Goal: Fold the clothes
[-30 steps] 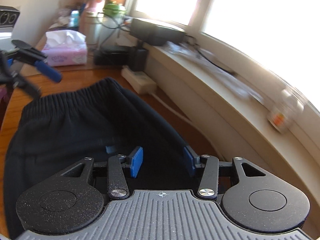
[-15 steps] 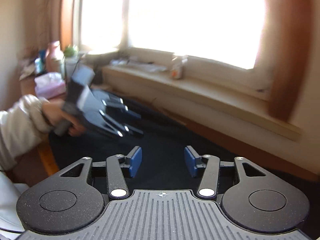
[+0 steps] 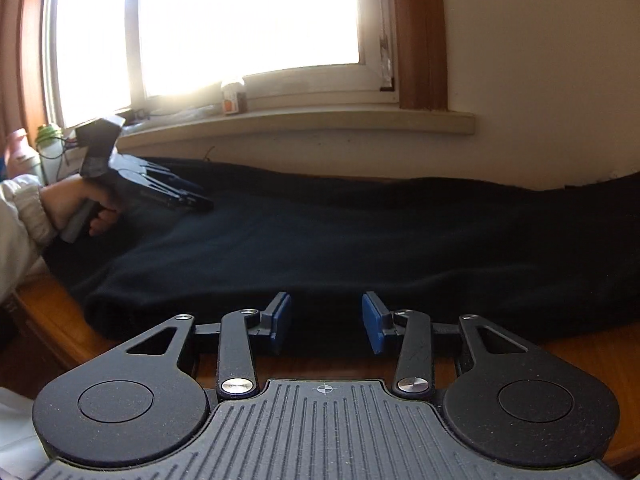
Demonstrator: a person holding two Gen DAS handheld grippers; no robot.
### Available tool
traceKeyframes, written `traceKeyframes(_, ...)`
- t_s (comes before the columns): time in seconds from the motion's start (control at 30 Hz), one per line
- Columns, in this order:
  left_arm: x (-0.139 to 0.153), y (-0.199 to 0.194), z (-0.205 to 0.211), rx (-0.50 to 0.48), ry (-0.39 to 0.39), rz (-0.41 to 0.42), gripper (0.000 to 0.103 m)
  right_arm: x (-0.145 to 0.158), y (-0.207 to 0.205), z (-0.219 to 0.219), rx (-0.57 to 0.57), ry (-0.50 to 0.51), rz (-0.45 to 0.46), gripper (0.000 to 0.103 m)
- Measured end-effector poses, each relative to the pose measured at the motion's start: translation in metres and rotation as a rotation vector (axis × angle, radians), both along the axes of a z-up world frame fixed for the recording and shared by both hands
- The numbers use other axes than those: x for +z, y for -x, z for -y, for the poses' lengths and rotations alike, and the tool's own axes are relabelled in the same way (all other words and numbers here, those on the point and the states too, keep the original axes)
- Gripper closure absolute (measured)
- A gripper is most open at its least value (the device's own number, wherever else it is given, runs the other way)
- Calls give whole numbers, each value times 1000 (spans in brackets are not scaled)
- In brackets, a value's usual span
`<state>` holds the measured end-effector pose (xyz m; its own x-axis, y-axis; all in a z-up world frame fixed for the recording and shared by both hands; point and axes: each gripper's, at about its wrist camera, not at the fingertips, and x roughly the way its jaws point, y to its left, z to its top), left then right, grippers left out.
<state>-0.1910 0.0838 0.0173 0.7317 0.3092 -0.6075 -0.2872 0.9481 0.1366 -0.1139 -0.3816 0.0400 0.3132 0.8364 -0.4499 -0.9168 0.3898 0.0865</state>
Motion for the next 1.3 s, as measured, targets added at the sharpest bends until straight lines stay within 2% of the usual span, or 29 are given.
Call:
traceKeyframes(0.1,4,2,34,51,-182,-46,43,-10,10,-4,2,-41,-1,62)
traceKeyframes(0.13,6,2,48,70,-227,-67,43,-11,12,-8,3,-37,6,62)
traceKeyframes(0.17,9,5,60,85,-235,-68,45,-12,15,-12,2,-30,18,62)
traceKeyframes(0.23,19,18,82,92,-151,-13,59,-13,23,-15,7,-26,44,62)
traceKeyframes(0.27,24,27,94,75,-100,22,86,-13,25,-17,20,-34,49,61)
traceKeyframes(0.3,28,34,108,51,-58,46,103,-13,26,-19,32,-37,47,61)
traceKeyframes(0.37,34,49,138,1,-32,65,103,-14,27,-22,43,-36,52,61)
traceKeyframes(0.5,51,59,190,-40,-114,43,100,-20,34,-28,90,-41,51,62)
traceKeyframes(0.67,55,56,237,-109,-145,21,72,-23,40,-38,105,-52,40,62)
traceKeyframes(0.73,50,55,252,-152,-155,6,57,-21,48,-34,105,-57,38,62)
traceKeyframes(0.77,46,52,258,-175,-170,-9,55,-21,48,-34,106,-58,38,61)
traceKeyframes(0.87,35,45,264,-191,-228,-37,60,-18,48,-30,115,-65,39,61)
traceKeyframes(0.93,36,44,259,-183,-240,-15,91,-17,48,-28,123,-68,44,61)
traceKeyframes(1.0,48,49,247,-172,-192,35,93,-16,49,-28,140,-71,43,61)
traceKeyframes(1.03,55,55,241,-159,-143,63,96,-16,50,-28,157,-74,44,61)
traceKeyframes(1.1,67,60,221,-132,-38,112,96,-17,53,-31,194,-80,35,61)
traceKeyframes(1.3,67,64,167,-83,244,150,96,-23,58,-44,242,-109,-17,61)
